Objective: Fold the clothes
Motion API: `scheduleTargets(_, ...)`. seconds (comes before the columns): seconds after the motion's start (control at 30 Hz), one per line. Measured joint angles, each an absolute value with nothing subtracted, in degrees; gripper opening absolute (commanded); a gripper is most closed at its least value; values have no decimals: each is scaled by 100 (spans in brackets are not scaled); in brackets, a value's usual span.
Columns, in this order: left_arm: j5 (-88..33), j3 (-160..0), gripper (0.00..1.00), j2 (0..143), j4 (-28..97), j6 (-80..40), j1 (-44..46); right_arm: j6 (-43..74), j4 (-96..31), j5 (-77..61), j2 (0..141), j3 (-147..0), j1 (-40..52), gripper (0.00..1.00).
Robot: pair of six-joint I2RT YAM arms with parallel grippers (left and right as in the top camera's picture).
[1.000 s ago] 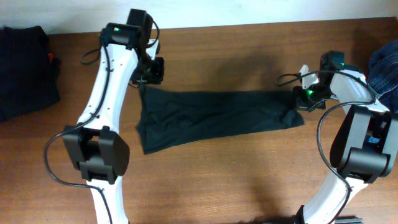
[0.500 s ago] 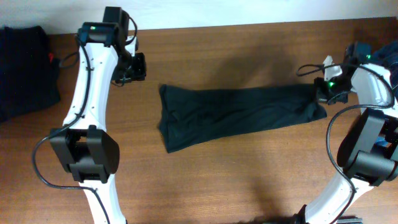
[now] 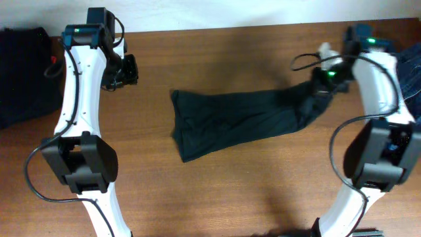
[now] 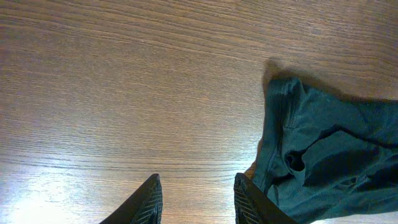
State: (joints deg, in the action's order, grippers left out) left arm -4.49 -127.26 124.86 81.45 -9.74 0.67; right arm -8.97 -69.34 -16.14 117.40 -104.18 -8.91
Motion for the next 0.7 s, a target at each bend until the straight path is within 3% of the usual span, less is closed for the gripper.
scheduleTargets(0.2,-449,-12726,38,12486,8147,-974,56,-423,-6810,-1669,11740,-10425,198,4)
scheduleTargets(0.7,-449,-12726,38,12486,8158,-972,19,480,-6510,-1981,11740,-10425,1540,4)
